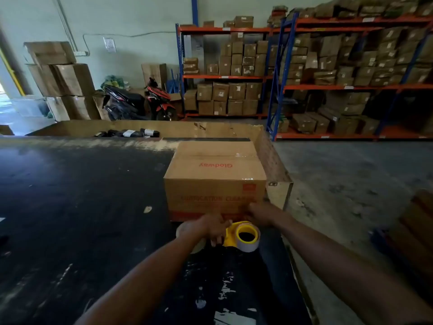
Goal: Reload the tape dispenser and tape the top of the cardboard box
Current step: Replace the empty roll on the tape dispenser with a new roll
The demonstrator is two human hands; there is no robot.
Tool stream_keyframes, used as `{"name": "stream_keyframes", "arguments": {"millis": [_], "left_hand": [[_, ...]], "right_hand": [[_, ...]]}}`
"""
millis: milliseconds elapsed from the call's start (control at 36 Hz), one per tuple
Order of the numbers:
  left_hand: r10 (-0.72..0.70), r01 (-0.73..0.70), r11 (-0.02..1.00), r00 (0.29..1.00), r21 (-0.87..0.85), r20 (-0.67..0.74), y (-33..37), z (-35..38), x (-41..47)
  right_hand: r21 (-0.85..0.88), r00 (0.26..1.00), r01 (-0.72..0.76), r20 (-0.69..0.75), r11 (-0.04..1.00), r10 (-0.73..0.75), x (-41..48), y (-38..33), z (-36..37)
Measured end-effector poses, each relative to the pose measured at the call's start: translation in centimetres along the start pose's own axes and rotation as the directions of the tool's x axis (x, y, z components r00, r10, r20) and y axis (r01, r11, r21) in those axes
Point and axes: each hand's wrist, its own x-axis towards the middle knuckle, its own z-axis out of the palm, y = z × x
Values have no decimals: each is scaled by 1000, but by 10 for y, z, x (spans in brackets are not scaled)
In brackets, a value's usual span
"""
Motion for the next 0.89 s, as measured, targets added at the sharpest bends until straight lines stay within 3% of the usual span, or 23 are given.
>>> {"name": "stream_keyframes", "arguments": {"millis": [56,139,278,417,556,694,806,889], "left_hand": [[-59,64,994,997,-87,54,4,16,2],[-100,96,981,995,-169,-14,5,39,11],[-125,129,991,985,27,-116,12,56,15],[-171,167,985,974,-40,-147,11,74,24],[-288,276,884,957,-377,24,10,74,26],[-145,205,762,979,-615,146,5,60,14],[-45,98,660,995,-745,91,0,47,6],[28,-21,649,1000,-760,-3,-3,30,-1]], "right_hand": [[30,999,-28,23,999,27,18,20,28],[28,993,-87,88,996,84,12,20,42],[76,996,-82,49,994,78,4,17,51],[106,997,-47,68,993,40,-7,0,39],[109,994,-1,112,994,-11,-5,0,28],[121,987,23,155,992,-41,-7,-4,2],[120,978,68,189,990,-90,-11,-12,-30],[121,961,76,254,990,-105,-10,-20,-57]]}}
